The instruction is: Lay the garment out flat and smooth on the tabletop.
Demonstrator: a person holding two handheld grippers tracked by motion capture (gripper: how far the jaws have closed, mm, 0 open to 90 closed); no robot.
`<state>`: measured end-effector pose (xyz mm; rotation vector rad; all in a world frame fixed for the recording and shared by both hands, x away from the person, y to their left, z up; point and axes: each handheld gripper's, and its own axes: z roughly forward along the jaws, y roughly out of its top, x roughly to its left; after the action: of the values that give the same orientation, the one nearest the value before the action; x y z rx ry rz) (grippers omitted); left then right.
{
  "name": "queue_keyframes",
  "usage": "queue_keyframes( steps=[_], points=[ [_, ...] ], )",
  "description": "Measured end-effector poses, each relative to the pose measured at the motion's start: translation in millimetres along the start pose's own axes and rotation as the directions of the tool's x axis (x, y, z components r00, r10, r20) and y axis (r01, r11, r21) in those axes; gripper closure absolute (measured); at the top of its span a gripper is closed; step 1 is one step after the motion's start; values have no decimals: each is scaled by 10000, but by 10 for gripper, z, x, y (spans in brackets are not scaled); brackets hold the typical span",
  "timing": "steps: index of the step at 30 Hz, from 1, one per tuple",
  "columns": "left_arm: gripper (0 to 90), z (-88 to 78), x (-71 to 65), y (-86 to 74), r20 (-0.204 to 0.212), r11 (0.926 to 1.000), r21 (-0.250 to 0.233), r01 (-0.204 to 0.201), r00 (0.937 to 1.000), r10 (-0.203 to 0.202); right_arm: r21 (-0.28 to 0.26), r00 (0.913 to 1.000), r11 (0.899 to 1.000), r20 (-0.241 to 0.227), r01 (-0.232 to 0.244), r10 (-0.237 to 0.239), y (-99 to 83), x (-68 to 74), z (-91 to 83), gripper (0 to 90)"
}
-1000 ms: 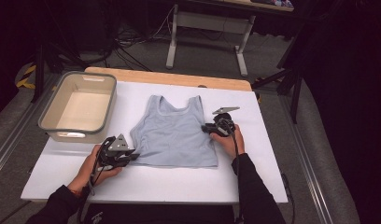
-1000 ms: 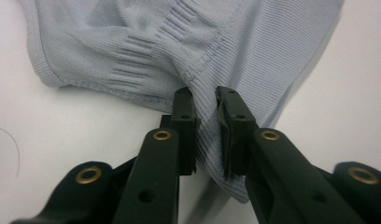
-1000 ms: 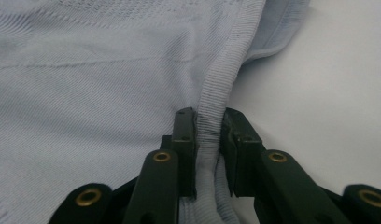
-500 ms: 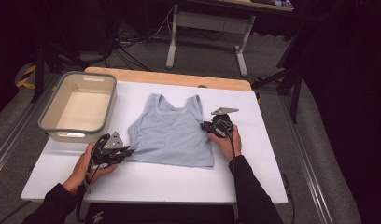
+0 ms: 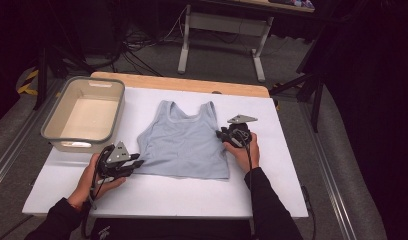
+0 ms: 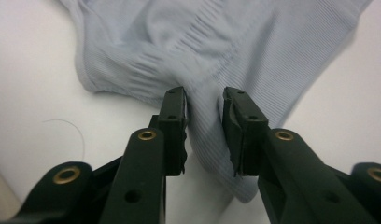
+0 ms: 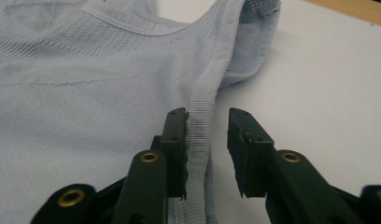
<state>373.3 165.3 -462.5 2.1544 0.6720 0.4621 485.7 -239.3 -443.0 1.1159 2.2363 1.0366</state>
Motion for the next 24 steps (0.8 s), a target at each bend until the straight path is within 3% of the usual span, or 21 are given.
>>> queue_keyframes(
  steps=[6,13,19,24],
  points=[
    [630,-60,-30,19,-252,9980,-590,-219,9995,205,-846,9995,9962,243,221,-201,59,35,-143,590],
    [532,-97,-52,25,-471,9944,-1018,-291,9986,244,-2105,9986,9762,61,519,-518,123,87,-342,531],
    [445,-90,-59,14,-597,9951,-972,-162,9982,105,-2527,9976,9652,16,676,-694,159,149,-394,459],
    [353,-90,-56,-12,-743,9956,-904,227,9968,-295,-2758,9965,9582,-126,763,-830,226,259,-343,381]
  ],
)
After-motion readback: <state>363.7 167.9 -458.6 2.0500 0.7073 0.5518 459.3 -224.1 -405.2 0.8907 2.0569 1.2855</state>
